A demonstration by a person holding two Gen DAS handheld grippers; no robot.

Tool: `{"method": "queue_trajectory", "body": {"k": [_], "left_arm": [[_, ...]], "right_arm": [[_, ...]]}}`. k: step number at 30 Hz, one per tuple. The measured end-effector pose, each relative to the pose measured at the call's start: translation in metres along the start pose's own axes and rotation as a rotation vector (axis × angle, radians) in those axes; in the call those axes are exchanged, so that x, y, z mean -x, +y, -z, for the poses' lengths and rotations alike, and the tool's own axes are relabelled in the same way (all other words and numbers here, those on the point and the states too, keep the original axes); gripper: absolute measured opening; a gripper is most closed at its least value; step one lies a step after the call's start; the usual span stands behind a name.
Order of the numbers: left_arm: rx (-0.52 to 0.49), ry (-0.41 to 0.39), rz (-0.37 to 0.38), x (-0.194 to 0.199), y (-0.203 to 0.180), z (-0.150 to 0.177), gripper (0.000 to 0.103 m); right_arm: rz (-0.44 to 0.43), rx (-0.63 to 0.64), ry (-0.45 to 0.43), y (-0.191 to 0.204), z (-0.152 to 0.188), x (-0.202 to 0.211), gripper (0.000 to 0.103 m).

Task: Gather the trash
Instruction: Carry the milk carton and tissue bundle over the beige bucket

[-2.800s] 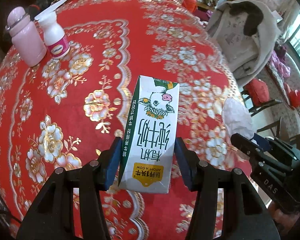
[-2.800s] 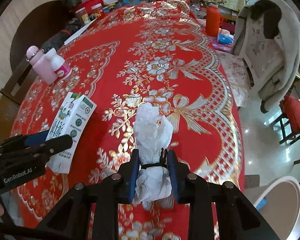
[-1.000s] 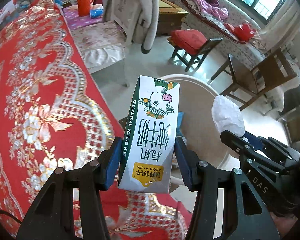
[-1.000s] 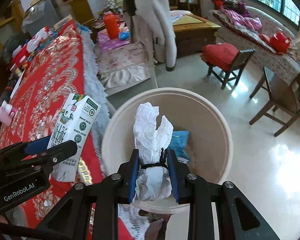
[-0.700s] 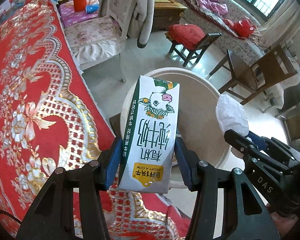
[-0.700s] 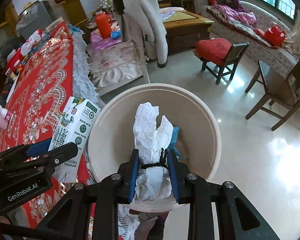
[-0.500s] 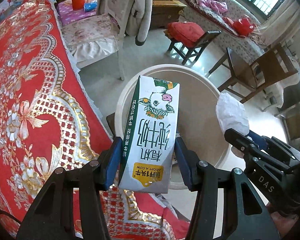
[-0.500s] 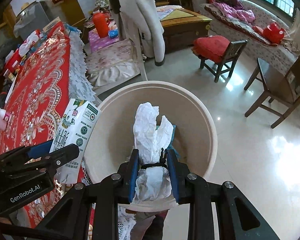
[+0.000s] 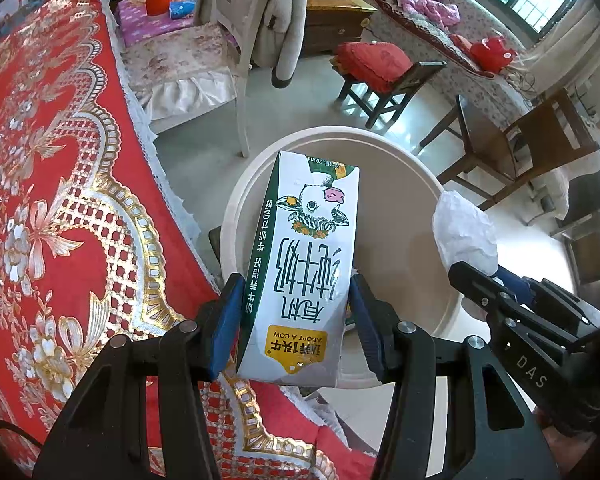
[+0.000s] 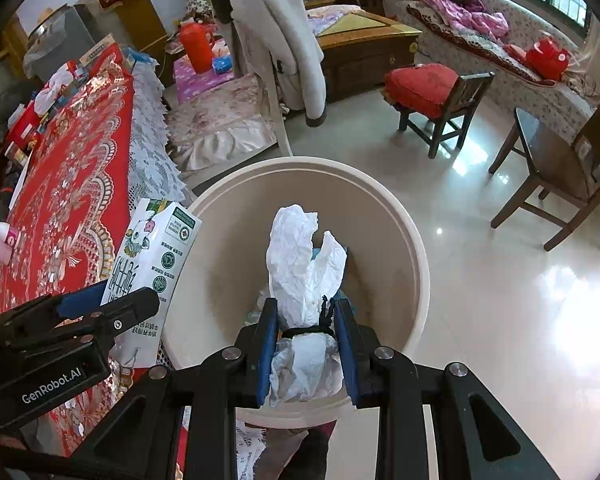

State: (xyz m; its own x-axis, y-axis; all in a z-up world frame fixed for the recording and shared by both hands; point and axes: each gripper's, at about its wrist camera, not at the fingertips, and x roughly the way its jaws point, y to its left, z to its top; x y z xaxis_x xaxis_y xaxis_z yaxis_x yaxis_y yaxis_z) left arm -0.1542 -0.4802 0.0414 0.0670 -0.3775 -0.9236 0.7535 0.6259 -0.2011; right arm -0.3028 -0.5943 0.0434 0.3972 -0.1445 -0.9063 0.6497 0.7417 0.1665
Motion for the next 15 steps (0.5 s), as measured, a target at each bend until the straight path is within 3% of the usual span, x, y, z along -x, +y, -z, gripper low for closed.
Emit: {"method": "queue_trajectory", "body": {"k": [15], "left_arm": [[0.019, -0.015, 0.039, -0.0015, 0.0017, -0.0021, 0.052]], "right_arm": [[-0.011, -0.002, 0.017, -0.0018, -0.0023, -0.0061, 0.027]]}}
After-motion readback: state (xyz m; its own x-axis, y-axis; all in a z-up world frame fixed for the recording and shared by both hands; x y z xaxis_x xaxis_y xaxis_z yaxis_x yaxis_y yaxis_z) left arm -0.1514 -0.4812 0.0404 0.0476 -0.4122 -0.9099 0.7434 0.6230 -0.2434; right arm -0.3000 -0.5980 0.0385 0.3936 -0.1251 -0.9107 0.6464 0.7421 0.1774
